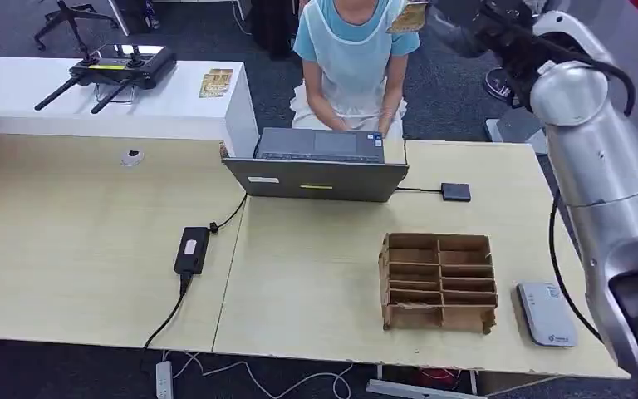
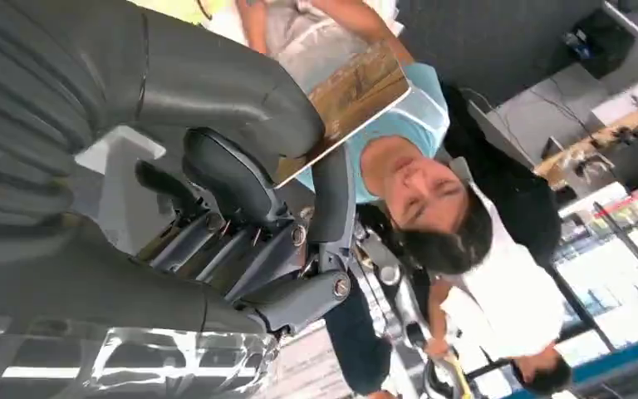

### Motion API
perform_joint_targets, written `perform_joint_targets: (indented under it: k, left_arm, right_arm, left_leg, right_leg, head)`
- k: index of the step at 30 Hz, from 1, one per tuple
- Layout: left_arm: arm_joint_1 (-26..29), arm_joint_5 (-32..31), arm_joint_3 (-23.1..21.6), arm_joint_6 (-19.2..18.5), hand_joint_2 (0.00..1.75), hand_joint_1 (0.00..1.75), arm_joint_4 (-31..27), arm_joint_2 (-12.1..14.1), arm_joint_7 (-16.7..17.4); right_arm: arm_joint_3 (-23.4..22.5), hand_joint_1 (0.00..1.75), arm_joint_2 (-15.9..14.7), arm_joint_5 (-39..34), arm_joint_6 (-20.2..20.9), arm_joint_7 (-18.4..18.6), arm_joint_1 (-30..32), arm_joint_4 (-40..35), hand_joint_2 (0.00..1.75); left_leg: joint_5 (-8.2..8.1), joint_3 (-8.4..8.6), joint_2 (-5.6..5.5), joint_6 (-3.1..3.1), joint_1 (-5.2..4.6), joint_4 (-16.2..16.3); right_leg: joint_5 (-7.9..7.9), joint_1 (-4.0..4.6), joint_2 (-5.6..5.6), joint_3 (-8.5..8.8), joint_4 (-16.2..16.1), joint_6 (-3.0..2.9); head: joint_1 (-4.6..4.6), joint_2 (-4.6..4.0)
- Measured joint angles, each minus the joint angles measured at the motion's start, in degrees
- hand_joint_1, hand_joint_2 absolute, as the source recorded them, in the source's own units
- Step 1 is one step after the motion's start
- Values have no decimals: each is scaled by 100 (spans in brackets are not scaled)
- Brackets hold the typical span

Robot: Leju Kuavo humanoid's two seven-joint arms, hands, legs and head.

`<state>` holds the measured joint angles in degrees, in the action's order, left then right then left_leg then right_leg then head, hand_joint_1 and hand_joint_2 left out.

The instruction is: Pass the card to the sensor for recognition and then transmit it.

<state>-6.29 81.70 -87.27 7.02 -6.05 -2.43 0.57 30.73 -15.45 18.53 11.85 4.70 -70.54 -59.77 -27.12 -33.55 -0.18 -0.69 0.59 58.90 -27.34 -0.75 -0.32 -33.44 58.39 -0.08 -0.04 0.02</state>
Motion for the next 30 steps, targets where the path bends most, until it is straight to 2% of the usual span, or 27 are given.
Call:
perform_joint_targets:
  k: [7,13,20,30]
  left_arm:
    - [-5,-146,-2,-37,0,0,-13,24,50]
    - [-6,-207,0,-57,0,0,-13,37,111]
    - [-1,-240,-2,-63,0,0,-15,55,155]
    - [-1,-267,-2,-68,0,0,-20,85,155]
  right_arm:
    - [210,175,406,30,-48,15,-248,1098,175]
    - [312,175,592,131,-109,146,-428,1821,175]
    - [376,175,686,175,-114,162,-514,2416,175]
    - [382,175,745,175,-85,203,-549,2714,175]
  left_leg:
    - [0,0,-1,0,0,1]
    - [0,0,-2,0,0,2]
    - [0,0,-3,0,0,2]
    - [0,1,-2,0,0,2]
  right_leg:
    - [0,0,0,0,-1,0]
    - [0,0,-1,0,-1,0]
    - [0,0,-1,0,-2,0]
    - [1,0,-1,-1,-1,0]
  head:
    - [-2,-2]
    - [-4,-2]
    - [-4,0]
    - [-2,-2]
